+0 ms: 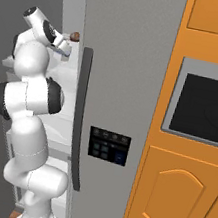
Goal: Take out the milk from the fridge and place it on the tray on the counter. Then take the sugar cube near the tray and place it in the tray.
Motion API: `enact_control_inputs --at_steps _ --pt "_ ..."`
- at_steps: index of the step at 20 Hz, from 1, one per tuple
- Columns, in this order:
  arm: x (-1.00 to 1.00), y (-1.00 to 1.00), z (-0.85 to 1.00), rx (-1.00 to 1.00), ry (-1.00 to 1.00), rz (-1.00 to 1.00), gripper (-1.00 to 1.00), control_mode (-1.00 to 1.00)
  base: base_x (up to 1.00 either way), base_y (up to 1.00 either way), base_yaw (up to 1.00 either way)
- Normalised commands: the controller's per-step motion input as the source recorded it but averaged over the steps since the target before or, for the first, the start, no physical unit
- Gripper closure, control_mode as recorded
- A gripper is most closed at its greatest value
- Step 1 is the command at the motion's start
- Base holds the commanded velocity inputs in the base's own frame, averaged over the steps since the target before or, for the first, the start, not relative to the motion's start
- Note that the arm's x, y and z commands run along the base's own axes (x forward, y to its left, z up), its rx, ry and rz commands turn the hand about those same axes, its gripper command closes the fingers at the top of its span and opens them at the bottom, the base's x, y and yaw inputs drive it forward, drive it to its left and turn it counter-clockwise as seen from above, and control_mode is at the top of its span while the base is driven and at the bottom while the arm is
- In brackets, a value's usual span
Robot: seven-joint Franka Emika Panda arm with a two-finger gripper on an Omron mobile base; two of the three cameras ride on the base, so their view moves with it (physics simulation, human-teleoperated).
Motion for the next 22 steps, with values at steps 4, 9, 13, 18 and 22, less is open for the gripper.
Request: enact_control_inputs --at_steps 4,9,13,18,22 --pt "0.20 0.00 0.00 0.00 0.00 0.00 1.00 -1.00 0.00 0.00 0.00" --pt "0.07 0.00 0.00 0.00 0.00 0.00 1.00 -1.00 0.00 0.00 0.00" --pt "-0.06 0.18 0.00 0.00 0.00 0.00 1.00 -1.00 0.00 0.00 0.00" --pt "-0.65 0.44 0.00 0.00 -0.10 0.00 1.00 -1.00 0.00 0.00 0.00" --pt "-1.00 0.06 0.10 0.00 -0.12 0.01 1.00 -1.00 0.00 0.00 0.00"
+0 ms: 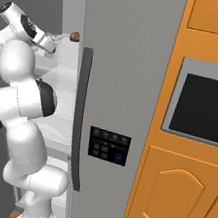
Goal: Take out the milk from the fridge and place it on the tray on the counter. Then take the sugar cube near the tray and place it in the tray.
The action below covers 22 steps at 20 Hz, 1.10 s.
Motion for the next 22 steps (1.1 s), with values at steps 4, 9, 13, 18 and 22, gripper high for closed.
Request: enact_control_inputs --at_steps 4,9,13,18,22 --pt "-1.00 -0.20 0.09 0.00 -0.04 0.08 1.00 -1.00 0.00 0.00 0.00" --pt "-1.00 -0.61 0.02 0.01 -0.02 0.17 1.00 -1.00 0.00 0.00 0.00" --pt "-1.00 -0.45 0.24 0.01 0.00 0.23 1.00 -1.00 0.00 0.00 0.00" --pt "-1.00 -0.31 0.23 0.01 -0.05 0.30 1.00 -1.00 0.00 0.00 0.00" --pt "-0.92 -0.38 0.15 0.00 -0.21 0.28 1.00 -1.00 0.00 0.00 0.00"
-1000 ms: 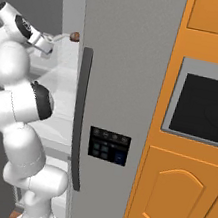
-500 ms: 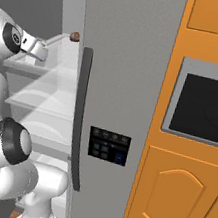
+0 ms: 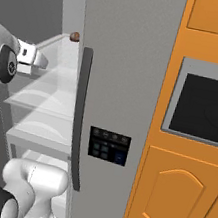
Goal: Take out the milk from the fridge and place it on the tray on the counter. Then take the sugar cube near the tray and place it in the tray.
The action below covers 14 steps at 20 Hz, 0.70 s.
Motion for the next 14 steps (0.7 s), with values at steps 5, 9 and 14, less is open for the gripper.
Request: enact_control_inputs --at_steps 5,9,14 --pt "-0.74 -0.47 0.05 0.03 -0.20 0.01 1.00 -1.00 0.00 0.00 0.00" --pt "-0.63 -0.29 0.08 0.00 -0.21 -0.11 1.00 -1.00 0.00 0.00 0.00" --pt "-0.31 -0.28 0.24 0.09 -0.05 -0.09 1.00 -1.00 0.00 0.00 0.00"
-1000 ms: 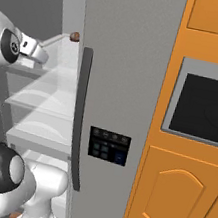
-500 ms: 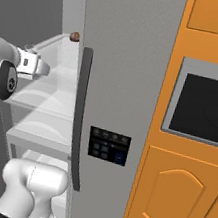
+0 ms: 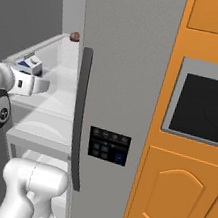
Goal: Take out the milk from the fridge and place it on the tray on the counter. Then take the sugar cube near the tray and place it in the tray.
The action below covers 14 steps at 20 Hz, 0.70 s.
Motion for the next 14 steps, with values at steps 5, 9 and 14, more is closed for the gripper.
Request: enact_control_inputs --at_steps 5,9,14 --pt "-0.15 -0.41 0.22 0.15 0.00 0.00 1.00 -1.00 0.00 0.00 0.00" --pt "-0.21 -0.47 0.18 0.14 0.00 0.00 1.00 -1.00 0.00 0.00 0.00" --pt "-0.24 -0.32 0.00 0.07 0.00 0.00 1.00 -1.00 0.00 0.00 0.00"
